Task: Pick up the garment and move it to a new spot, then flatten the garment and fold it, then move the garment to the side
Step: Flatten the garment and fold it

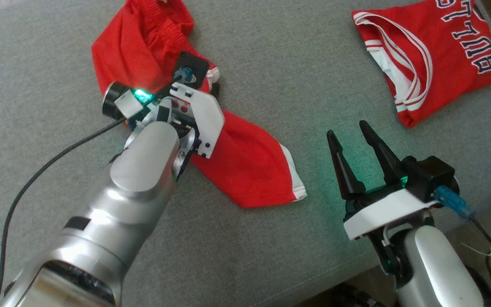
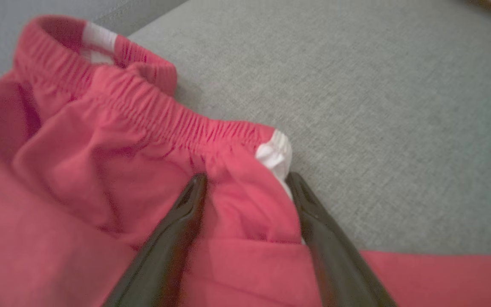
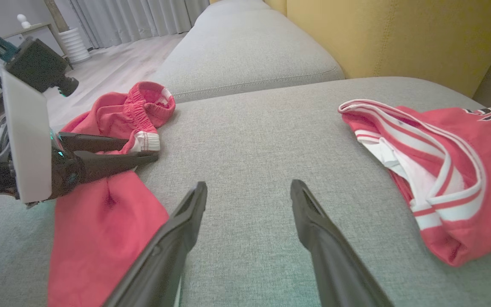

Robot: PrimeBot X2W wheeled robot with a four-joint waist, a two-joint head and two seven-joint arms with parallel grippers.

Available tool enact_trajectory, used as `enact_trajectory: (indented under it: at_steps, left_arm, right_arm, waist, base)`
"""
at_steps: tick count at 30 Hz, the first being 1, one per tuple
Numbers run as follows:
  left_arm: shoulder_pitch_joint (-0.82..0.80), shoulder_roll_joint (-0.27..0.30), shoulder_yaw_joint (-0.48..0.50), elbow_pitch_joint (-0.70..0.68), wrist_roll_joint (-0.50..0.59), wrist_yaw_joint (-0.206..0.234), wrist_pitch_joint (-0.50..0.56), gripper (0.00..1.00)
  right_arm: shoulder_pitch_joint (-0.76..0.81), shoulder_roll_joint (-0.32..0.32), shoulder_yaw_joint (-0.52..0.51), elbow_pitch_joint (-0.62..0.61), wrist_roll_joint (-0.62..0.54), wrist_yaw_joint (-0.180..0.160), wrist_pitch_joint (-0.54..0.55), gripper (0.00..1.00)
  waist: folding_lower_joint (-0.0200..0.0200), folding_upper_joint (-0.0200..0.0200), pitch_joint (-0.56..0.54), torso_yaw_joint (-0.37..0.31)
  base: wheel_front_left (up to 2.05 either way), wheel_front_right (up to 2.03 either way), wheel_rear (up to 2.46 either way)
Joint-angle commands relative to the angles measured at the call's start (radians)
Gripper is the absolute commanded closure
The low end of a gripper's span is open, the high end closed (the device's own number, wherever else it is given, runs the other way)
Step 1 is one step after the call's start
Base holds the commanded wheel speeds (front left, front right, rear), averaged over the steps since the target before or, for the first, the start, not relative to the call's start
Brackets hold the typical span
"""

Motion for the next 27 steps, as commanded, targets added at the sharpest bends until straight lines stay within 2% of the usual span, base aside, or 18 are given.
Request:
enact_trajectory:
  at_steps: [1,2,5,8,11,15,16,17,19,22,25,27]
  left_arm:
    - [-0.046,0.007,0.008,0.004,-0.003,0.017,0.039,0.26]
    - [-0.051,0.007,0.006,0.011,-0.007,0.019,0.044,1.00]
    - [-0.057,0.006,0.014,-0.018,-0.046,0.018,-0.018,1.00]
    - [-0.055,0.006,0.032,-0.118,-0.152,-0.001,-0.173,1.00]
    - [-0.046,0.006,0.044,-0.259,-0.365,-0.036,-0.355,1.00]
    - [-0.054,0.006,0.018,-0.411,-0.664,-0.048,-0.572,1.00]
    - [-0.058,0.006,0.013,-0.444,-0.726,-0.054,-0.597,1.00]
    - [-0.058,0.006,0.013,-0.444,-0.726,-0.054,-0.597,1.00]
    - [-0.057,0.006,0.028,-0.504,-0.832,-0.056,-0.617,1.00]
    - [-0.015,0.006,0.152,-0.619,-0.905,-0.065,-0.619,1.00]
    - [0.079,0.006,0.252,-0.697,-0.918,-0.058,-0.619,1.00]
    - [0.156,0.006,0.262,-0.717,-0.854,-0.047,-0.619,1.00]
  right_arm:
    - [-0.027,0.008,0.020,-0.025,0.007,0.007,-0.016,0.00]
    - [-0.029,0.008,0.019,-0.022,0.006,0.007,-0.017,0.00]
    - [-0.032,0.009,0.014,-0.019,0.006,0.007,-0.022,0.00]
    - [-0.035,0.010,0.017,-0.017,0.006,0.007,-0.018,0.00]
    - [-0.038,0.010,0.019,-0.014,0.007,0.007,-0.014,0.00]
    - [-0.037,0.010,0.013,-0.015,0.001,0.007,-0.006,0.00]
    - [-0.035,0.009,0.009,-0.017,0.000,0.007,-0.004,0.00]
    - [-0.035,0.009,0.009,-0.017,0.000,0.007,-0.004,0.00]
    - [-0.029,0.006,-0.001,-0.021,-0.004,0.007,0.002,0.00]
    - [-0.018,0.002,-0.012,-0.030,-0.008,0.007,0.012,0.00]
    - [-0.011,0.001,-0.012,-0.039,-0.006,0.007,0.020,0.00]
    - [-0.005,0.000,-0.018,-0.047,-0.005,0.007,0.024,0.00]
  waist:
    - [-0.0002,0.0000,0.003,-0.004]
    - [-0.0002,0.0000,0.002,-0.003]
    - [-0.0002,0.0000,-0.004,0.010]
    - [-0.0002,0.0000,-0.014,0.027]
    - [-0.0002,0.0000,-0.032,0.046]
    - [-0.0002,0.0000,-0.059,0.076]
    - [-0.0002,0.0000,-0.066,0.087]
    - [-0.0002,0.0000,-0.066,0.087]
    - [-0.0002,0.0000,-0.080,0.109]
    - [-0.0002,0.0000,-0.101,0.144]
    - [-0.0002,0.0000,-0.118,0.176]
    - [-0.0002,0.0000,-0.127,0.208]
  base:
    - [0.00,0.00,0.00]
    - [0.00,0.00,0.00]
    - [0.00,0.00,0.00]
    - [0.00,0.00,0.00]
    - [0.00,0.00,0.00]
    - [0.00,0.00,0.00]
    - [0.00,0.00,0.00]
    - [0.00,0.00,0.00]
    - [0.00,0.00,0.00]
    - [0.00,0.00,0.00]
    - [0.00,0.00,0.00]
    - [0.00,0.00,0.00]
